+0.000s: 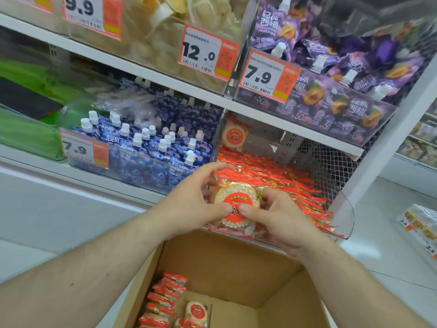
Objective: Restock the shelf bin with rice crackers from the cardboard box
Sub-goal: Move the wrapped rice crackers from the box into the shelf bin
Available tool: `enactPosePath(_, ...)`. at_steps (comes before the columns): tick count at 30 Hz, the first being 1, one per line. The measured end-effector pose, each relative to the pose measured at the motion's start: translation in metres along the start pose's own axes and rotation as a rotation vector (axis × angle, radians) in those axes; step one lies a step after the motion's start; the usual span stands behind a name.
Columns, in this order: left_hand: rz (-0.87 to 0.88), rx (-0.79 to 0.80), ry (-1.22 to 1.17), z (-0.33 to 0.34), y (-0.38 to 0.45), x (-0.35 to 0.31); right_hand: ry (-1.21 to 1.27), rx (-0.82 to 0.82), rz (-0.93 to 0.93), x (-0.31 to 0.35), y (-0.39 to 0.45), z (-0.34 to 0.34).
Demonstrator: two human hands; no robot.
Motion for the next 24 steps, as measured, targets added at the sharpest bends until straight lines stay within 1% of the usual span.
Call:
enactPosePath(3, 0.136, -0.232, 0.161, -0.012, 0.004, -0.009, 0.011, -0.16, -0.047, 0.012, 0.029, -0.023)
enactPosePath(5, 0.157, -0.305, 0.36, -0.013, 0.006, -0.008, -0.002, -0.264, -0.065, 0.011, 0.057, -0.041)
enactPosePath(6, 0.143, -0.31, 0.447, -0.012, 0.009, -0.005, -0.02, -0.296, -0.07, 0.009, 0.071, -0.049)
enactPosePath(8, 0.055, -0.267, 0.549, -0.007, 0.015, 0.006, -0.073, -0.338, -0.054, 0.0, 0.1, -0.06)
enactPosePath(11, -0.04, -0.196, 0.59, 0.0, 0.02, 0.013, -0.14, -0.377, -0.033, -0.011, 0.136, -0.066)
enactPosePath(14, -0.029, -0.2, 0.59, 0.001, 0.023, 0.013, -0.172, -0.407, -0.025, -0.019, 0.162, -0.063)
enactPosePath(19, -0.023, -0.227, 0.556, 0.0, 0.027, 0.014, -0.288, -0.428, 0.077, -0.044, 0.188, -0.057)
enactPosePath(22, -0.025, -0.229, 0.54, -0.001, 0.028, 0.014, -0.467, -0.484, 0.078, -0.045, 0.198, -0.06)
enactPosePath(24, -0.023, -0.234, 0.537, -0.001, 0.029, 0.015, -0.641, -0.479, 0.085, -0.043, 0.205, -0.058)
Point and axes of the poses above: each hand's wrist, its own y-axis towards the middle knuckle, its own z-axis out of the palm, x = y × z, the point moved 6 cm from there along y, towards the middle knuckle, and after that the axes turned 15 degrees about -z, right-handed, at the moved point
